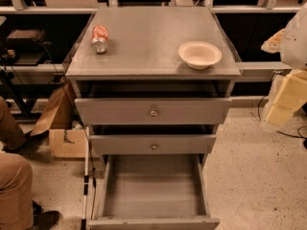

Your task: Place coke can into bottom drawer

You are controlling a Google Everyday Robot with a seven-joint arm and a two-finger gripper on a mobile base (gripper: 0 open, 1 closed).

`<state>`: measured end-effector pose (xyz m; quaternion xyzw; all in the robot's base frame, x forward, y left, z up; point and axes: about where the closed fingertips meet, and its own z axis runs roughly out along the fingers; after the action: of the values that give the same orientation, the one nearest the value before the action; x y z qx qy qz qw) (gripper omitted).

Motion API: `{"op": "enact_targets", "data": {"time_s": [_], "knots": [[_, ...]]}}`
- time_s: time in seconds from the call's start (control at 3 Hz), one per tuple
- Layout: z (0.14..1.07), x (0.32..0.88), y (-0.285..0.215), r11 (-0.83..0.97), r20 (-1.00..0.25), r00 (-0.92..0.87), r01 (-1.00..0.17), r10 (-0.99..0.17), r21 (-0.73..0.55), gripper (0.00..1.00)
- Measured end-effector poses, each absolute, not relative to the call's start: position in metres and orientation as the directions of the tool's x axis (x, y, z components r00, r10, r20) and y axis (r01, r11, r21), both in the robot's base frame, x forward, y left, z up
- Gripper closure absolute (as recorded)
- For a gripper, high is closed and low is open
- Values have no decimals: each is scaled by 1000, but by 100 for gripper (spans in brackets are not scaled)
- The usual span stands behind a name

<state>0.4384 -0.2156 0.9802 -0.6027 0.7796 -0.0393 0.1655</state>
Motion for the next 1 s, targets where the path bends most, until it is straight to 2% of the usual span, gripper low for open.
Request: {"op": "enact_targets", "data": {"time_s": [0.33,1.0], "knots": [[980,438,-216,270,-211,-219,-927,-953,-261,0],[1016,456,-201,344,-351,-226,-883,-909,-321,0]]}}
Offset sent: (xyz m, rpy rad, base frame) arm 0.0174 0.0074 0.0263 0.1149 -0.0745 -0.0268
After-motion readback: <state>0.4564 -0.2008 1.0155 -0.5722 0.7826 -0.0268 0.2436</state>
